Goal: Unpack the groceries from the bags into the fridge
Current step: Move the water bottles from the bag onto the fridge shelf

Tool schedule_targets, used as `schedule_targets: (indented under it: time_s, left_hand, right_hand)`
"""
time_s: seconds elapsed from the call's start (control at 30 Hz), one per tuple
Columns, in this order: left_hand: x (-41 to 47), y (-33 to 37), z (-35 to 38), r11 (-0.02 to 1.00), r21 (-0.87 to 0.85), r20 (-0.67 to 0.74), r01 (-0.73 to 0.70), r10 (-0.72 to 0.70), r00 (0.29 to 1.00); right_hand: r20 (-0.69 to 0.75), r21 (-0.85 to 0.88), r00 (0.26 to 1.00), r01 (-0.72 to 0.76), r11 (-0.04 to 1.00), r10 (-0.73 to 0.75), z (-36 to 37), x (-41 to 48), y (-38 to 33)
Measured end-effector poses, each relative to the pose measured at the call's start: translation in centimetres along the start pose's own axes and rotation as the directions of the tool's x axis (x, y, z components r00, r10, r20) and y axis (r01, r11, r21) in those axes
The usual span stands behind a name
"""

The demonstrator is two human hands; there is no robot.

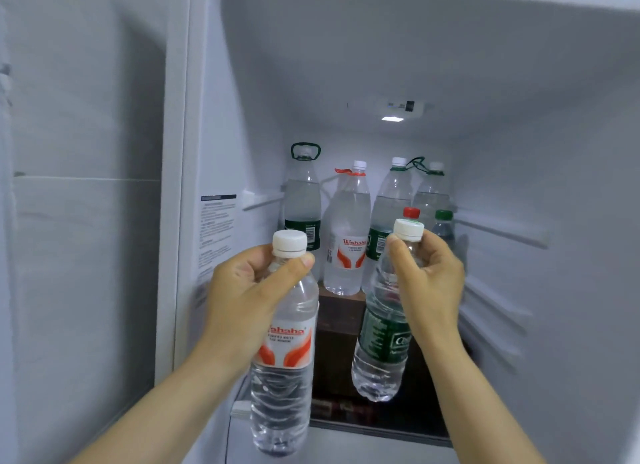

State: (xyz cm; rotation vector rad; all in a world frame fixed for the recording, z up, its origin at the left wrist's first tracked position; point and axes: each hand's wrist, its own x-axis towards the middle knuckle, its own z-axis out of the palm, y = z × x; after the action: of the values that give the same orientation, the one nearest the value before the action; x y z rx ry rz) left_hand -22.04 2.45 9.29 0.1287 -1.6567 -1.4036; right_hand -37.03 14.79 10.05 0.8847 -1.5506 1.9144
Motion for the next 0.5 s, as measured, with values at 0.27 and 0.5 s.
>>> schedule_targets:
  time_s: [0.27,0.5]
  left_hand:
    - [2.5,-2.0,1.3,1.000,0.024,-0.042,-0.004,0.005,0.999]
    - [3.5,-3.3,2.0,0.999,0.047,-0.085,0.012,-0.008,0.996]
  right_hand:
    - [0.049,-0.020,0.998,0.028,0.999,-0.027,2.4,4.5,5.2]
    - [0.092,-0.027,0.996,-0.005,1.000,0.008,4.1,7.3,8.3]
